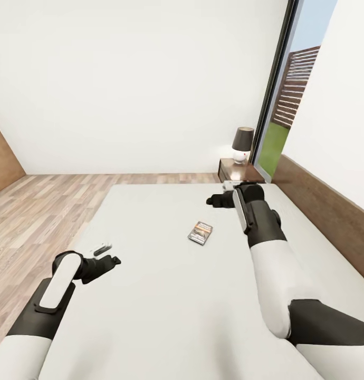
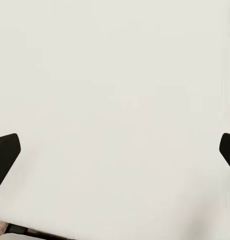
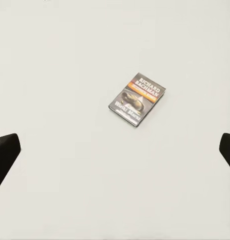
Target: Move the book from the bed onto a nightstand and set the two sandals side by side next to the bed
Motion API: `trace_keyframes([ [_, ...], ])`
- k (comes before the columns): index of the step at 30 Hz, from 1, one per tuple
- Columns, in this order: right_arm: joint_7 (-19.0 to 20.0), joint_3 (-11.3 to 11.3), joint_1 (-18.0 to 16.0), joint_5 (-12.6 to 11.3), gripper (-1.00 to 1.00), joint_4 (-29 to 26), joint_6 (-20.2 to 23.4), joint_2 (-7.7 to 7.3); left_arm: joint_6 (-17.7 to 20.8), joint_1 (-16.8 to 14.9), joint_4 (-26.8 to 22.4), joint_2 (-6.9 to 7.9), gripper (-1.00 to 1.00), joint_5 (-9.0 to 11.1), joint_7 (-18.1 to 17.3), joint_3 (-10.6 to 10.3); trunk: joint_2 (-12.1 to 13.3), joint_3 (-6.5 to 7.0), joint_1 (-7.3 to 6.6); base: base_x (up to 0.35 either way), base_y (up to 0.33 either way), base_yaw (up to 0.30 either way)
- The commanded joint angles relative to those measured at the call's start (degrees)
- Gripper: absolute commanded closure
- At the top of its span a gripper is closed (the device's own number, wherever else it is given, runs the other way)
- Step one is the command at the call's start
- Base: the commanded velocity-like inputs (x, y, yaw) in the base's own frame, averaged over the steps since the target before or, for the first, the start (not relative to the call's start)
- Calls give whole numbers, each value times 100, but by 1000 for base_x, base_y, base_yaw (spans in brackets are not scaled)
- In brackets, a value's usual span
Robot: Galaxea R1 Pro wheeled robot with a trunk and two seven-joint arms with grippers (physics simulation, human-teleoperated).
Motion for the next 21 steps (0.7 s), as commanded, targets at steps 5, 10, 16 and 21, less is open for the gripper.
trace_keyframes([
  [5,-14,-63,-1035,57,-100,1786,82,7,20,-155,-97,-48,-100,72,69,-23,195,81,-109,0,0,0],
  [10,-101,-80,-1891,47,-100,3305,82,7,33,-204,-200,-66,-100,84,71,-32,396,171,-218,0,0,0],
  [16,-168,-68,-2784,52,-100,4495,82,7,41,-238,-308,-77,-100,110,79,-35,636,279,-350,0,0,0],
  [21,-199,-52,-3159,73,-100,4690,82,7,48,-249,-417,-115,-100,121,83,-52,676,286,-372,0,0,0],
])
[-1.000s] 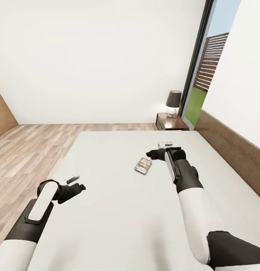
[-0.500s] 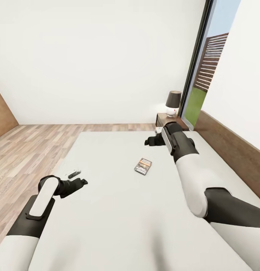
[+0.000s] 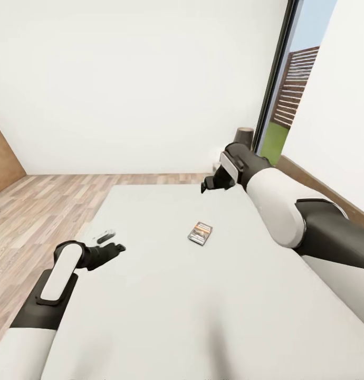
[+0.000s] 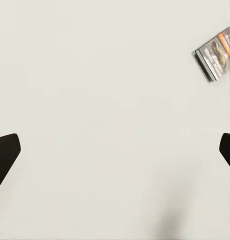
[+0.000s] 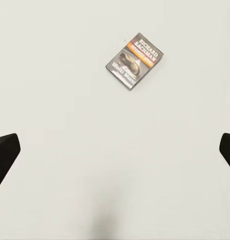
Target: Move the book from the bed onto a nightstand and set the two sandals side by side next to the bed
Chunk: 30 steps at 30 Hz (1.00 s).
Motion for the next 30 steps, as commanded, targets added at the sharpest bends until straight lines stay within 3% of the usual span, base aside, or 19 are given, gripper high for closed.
trace_keyframes([
  [1,25,-41,-104,69,-100,-5,21,3,16,-8,-113,-37,-100,54,63,-10,-8,-17,3,0,0,0],
  [11,-159,-38,-248,85,-100,-3,21,3,45,58,-1006,-226,-100,120,83,-16,-8,-97,3,0,0,0],
  [23,-220,-37,-161,104,-100,2,21,3,49,92,-1234,-185,-100,901,568,62,-8,-203,3,0,0,0],
  [30,-221,-29,61,103,-100,3,21,3,49,89,-1245,-175,-100,1195,794,61,-289,-391,156,0,0,0],
])
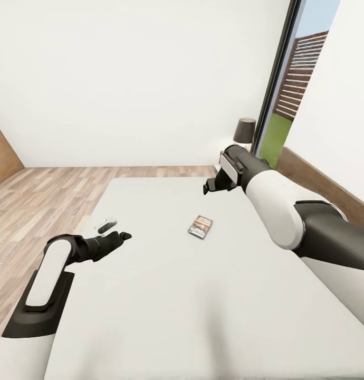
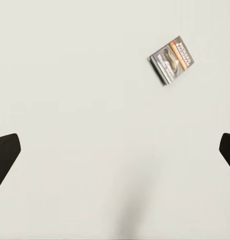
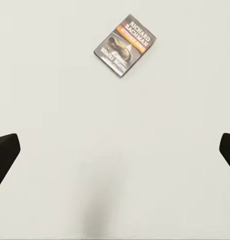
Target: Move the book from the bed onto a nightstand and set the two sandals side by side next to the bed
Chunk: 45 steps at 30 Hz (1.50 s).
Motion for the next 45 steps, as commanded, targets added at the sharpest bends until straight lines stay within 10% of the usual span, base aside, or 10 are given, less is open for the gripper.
trace_keyframes([
  [1,36,-41,18,66,-100,-6,21,3,6,-6,-7,6,-100,71,75,-7,-51,-36,24,0,0,0],
  [45,26,-39,565,69,-100,-12,-1756,3,-55,-53,522,-54,-100,83,543,-40,-291,-537,156,0,0,0],
])
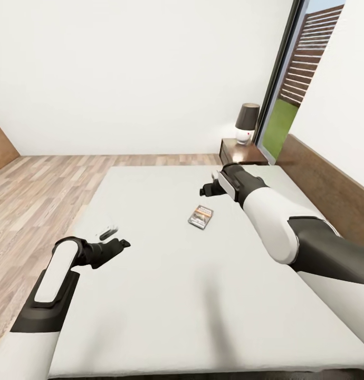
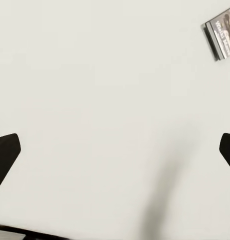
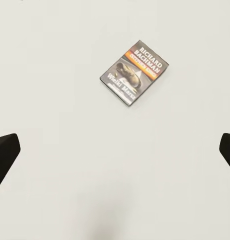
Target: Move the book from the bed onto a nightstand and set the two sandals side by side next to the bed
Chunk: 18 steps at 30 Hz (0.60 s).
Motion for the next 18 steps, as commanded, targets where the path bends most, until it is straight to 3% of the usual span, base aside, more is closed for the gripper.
trace_keyframes([
  [1,34,-44,0,62,-100,-9,-37,3,3,-2,-3,5,-100,60,55,-4,-7,-17,1,0,0,0],
  [18,23,-64,-1,32,-100,-29,-385,3,1,28,-32,12,-100,105,23,-22,-7,-169,1,0,0,0],
])
